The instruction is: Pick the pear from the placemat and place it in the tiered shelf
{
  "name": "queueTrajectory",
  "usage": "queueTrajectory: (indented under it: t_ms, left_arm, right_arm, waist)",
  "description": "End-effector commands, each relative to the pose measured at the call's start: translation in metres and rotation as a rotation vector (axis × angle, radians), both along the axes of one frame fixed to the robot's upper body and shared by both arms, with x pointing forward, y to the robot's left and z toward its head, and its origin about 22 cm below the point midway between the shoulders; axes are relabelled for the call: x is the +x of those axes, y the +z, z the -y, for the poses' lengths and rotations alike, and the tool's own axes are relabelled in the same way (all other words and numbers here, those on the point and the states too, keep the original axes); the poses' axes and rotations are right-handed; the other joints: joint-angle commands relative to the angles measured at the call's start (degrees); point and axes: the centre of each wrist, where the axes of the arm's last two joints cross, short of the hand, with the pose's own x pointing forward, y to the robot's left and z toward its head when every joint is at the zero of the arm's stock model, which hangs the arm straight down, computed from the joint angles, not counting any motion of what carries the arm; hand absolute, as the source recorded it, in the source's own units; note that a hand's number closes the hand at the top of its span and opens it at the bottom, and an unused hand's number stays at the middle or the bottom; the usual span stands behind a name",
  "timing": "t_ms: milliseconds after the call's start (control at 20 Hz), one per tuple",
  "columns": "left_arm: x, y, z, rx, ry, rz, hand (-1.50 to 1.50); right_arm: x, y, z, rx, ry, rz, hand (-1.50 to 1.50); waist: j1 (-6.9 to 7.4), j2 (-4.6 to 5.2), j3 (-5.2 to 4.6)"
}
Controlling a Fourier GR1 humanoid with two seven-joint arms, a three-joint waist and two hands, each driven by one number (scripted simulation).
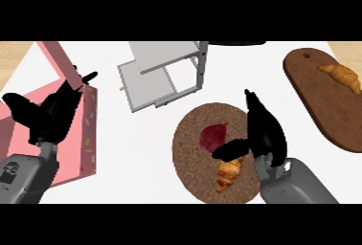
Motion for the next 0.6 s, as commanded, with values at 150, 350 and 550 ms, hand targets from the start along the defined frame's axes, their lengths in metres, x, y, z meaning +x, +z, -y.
queueTrajectory:
  t_ms: [150,350,550]
  left_arm:
    - [-0.003,0.008,-0.013,-0.007,0.016,0.001,0.00]
    - [-0.003,-0.005,-0.004,0.014,0.019,0.003,0.00]
    - [-0.002,0.021,0.003,0.015,0.003,0.004,0.00]
  right_arm:
    - [-0.011,0.005,-0.020,-0.041,-0.096,-0.136,-1.50]
    - [-0.005,-0.005,-0.030,-0.045,-0.097,-0.150,-1.50]
    - [0.000,-0.025,-0.007,-0.020,-0.126,-0.139,-1.50]
  waist:
    - [-0.62,-0.16,0.05]
    - [-0.55,-0.05,0.06]
    - [-0.47,-0.10,0.10]
